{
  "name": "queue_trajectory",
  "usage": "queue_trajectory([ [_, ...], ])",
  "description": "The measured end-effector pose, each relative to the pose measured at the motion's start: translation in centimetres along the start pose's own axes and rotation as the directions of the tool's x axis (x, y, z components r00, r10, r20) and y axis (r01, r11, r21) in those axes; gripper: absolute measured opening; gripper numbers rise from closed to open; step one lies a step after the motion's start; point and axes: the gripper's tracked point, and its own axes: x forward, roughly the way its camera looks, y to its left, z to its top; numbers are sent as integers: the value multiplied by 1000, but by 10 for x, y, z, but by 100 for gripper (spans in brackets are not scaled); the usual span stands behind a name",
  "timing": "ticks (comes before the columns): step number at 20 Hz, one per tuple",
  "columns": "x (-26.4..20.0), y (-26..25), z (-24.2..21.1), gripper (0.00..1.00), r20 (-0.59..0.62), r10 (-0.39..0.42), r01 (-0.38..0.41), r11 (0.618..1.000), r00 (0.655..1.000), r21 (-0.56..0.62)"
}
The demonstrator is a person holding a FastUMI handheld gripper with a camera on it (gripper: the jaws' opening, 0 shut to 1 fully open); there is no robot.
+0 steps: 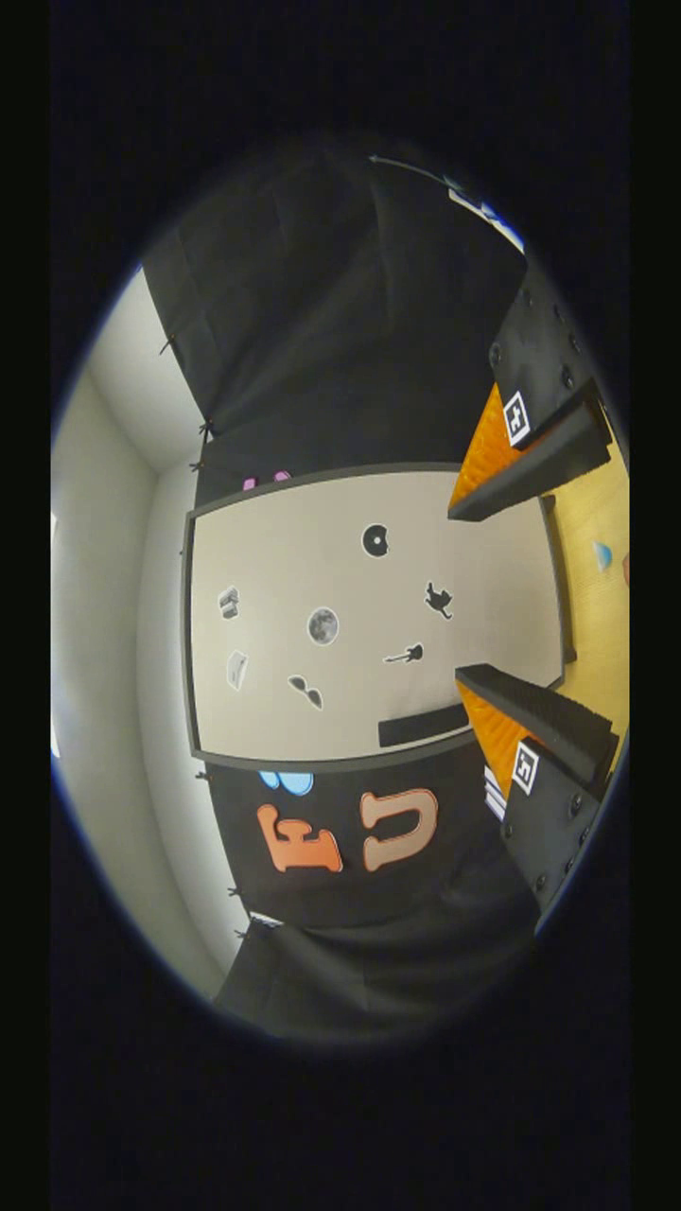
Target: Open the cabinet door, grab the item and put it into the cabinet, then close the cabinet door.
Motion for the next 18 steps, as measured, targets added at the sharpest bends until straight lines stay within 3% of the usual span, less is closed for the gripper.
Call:
queue_trajectory([
  [12,2,10,-6,98,-16,-5,5,1000,1000,-9],
  [18,17,46,-7,98,-31,71,-73,996,997,-46],
])
